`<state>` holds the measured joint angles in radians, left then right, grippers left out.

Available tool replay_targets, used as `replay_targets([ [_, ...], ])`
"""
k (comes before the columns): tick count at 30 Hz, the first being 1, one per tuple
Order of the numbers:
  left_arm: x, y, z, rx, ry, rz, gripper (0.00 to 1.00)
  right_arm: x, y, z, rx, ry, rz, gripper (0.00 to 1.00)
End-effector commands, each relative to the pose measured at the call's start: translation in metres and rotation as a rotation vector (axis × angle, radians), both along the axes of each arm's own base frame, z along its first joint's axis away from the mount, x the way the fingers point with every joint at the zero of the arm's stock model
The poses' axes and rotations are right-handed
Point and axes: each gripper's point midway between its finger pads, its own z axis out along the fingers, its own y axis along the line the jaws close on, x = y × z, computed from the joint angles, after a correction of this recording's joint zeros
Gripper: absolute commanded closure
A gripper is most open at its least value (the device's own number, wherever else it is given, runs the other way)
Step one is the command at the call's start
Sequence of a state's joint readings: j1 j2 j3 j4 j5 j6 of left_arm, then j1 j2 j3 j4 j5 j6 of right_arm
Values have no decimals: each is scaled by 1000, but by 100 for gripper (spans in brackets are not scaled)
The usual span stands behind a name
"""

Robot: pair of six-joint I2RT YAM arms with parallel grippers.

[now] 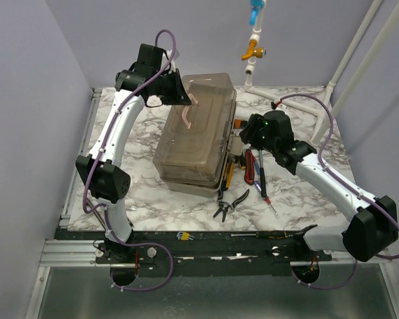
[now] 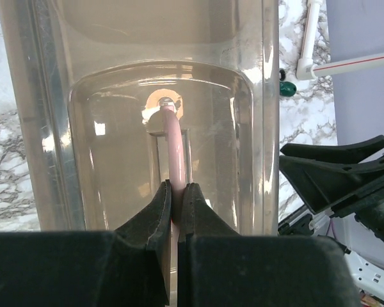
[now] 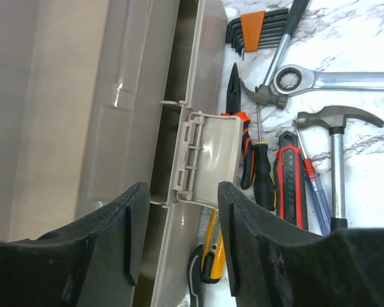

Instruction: Pack the tool kit

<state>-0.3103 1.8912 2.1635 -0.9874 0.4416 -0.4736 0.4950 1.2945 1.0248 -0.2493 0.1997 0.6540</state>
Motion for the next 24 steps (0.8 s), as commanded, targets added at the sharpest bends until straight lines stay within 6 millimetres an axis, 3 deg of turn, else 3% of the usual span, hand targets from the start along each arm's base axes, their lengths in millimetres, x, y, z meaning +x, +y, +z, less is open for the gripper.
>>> replay_targets([
  [1, -4, 2, 45, -72, -113, -39, 100, -4, 12, -22, 15, 64, 64, 44],
  [8, 2, 31, 40, -73, -109, 16, 100, -18, 20, -41, 97, 139, 63, 38],
  [18, 6, 46, 34, -92, -89, 21, 100, -31, 60, -65, 165, 233, 163, 37],
  [24, 11, 56, 36, -100, -89, 37, 100, -32, 56, -81, 138, 261, 113, 42],
])
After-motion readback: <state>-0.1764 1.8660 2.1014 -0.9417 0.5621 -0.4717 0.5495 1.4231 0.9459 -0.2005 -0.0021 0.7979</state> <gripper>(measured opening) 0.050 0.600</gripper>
